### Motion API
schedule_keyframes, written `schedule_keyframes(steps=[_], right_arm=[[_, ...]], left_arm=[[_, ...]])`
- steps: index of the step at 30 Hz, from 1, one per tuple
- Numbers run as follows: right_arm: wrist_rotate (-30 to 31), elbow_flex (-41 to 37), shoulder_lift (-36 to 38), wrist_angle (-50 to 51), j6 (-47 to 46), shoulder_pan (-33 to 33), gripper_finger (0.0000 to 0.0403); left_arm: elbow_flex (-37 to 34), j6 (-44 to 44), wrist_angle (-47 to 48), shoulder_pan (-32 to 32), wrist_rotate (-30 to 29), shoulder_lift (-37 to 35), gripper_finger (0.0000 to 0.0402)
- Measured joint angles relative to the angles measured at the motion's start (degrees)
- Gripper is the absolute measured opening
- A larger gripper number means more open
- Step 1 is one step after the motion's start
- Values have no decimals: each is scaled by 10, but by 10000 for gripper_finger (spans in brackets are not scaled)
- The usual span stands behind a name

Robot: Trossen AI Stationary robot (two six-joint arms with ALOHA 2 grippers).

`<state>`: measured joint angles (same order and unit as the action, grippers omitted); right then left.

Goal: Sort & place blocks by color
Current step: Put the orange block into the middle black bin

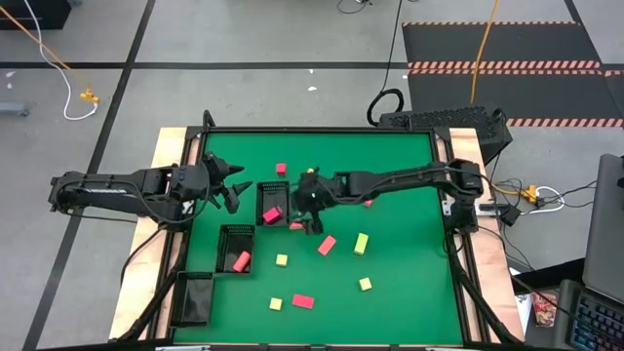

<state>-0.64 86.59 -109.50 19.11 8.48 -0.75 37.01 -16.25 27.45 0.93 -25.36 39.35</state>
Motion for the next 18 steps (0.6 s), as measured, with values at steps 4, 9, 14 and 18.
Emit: schedule_keyframes(steps=[4,9,14,18], right_arm=[[37,-36,-10,9,-29,28,352],[39,-99,-25,-131,-78,29,339],[67,-136,-31,-200,-92,18,335],[62,-159,-39,-236,-97,14,326]], left_arm=[[0,-6,-7,-3,0,0,255],[0,-10,-11,-3,0,0,255],[0,-10,-11,-3,0,0,255],[0,-7,-11,-3,0,0,255]])
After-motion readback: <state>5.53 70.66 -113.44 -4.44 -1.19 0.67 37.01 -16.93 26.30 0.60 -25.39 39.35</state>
